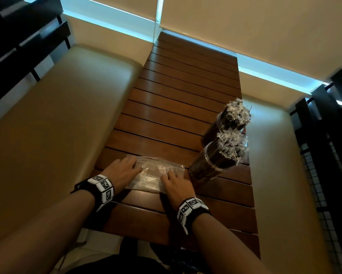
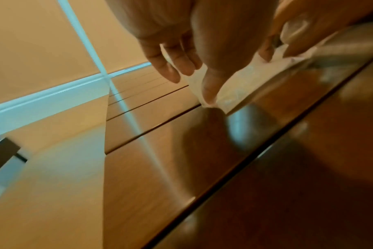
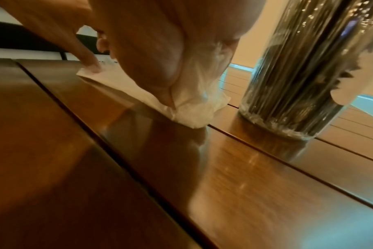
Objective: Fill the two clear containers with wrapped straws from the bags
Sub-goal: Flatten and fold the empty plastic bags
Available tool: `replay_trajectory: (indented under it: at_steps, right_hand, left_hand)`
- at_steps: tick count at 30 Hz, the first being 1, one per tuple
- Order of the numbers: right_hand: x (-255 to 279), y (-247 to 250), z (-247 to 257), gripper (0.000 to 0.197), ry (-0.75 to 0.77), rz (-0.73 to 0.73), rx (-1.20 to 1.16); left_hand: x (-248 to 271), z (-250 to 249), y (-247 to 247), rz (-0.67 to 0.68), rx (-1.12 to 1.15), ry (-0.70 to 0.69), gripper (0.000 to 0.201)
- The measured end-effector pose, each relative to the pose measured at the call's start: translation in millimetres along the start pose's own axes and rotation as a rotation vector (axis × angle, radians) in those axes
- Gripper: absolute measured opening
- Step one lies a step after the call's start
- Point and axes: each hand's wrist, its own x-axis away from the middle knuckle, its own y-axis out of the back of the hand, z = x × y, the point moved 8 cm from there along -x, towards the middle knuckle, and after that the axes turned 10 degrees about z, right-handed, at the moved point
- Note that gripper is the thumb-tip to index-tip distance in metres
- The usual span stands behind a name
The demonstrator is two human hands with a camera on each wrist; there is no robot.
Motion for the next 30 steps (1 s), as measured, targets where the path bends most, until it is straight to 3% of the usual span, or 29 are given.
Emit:
replay_trajectory:
  at_steps: [2,5,9,13,18,22,26,30]
  right_hand:
    - [-1.9,-3.9,0.2,0.031,0.026,0.03,0.014]
    - [0.4,-6.9,-4.8,0.03,0.068,0.063,-0.011]
    - [2.4,-10.0,-9.4,0.046,0.09,0.093,0.008]
    - [2.8,-8.4,-9.8,0.037,0.037,0.056,0.041]
    - [7.7,5.0,-31.5,0.025,-0.15,-0.046,-0.159]
    - [0.1,8.5,-37.6,0.02,-0.197,-0.02,-0.179]
    - [-5.5,1.3,-36.3,0.021,-0.245,0.043,-0.169]
    - [-6.9,5.7,-26.8,0.022,-0.246,0.021,-0.134]
  left_hand:
    - [1.9,-7.5,-6.6,0.063,-0.032,-0.118,0.035]
    - [6.6,-15.6,-12.7,0.079,-0.118,-0.184,0.036]
    - [3.8,-22.2,-7.4,0.035,-0.187,-0.168,0.048]
    - [-4.3,-27.1,-11.4,0.066,-0.189,-0.116,0.033]
    - [-6.3,-1.1,-12.6,0.078,0.065,0.107,0.03]
    - [-7.2,14.9,-18.6,0.124,0.226,0.284,0.033]
    - [-3.9,22.3,-32.6,0.263,0.267,0.382,0.032]
    - [2.2,20.3,-28.5,0.227,0.204,0.421,0.022]
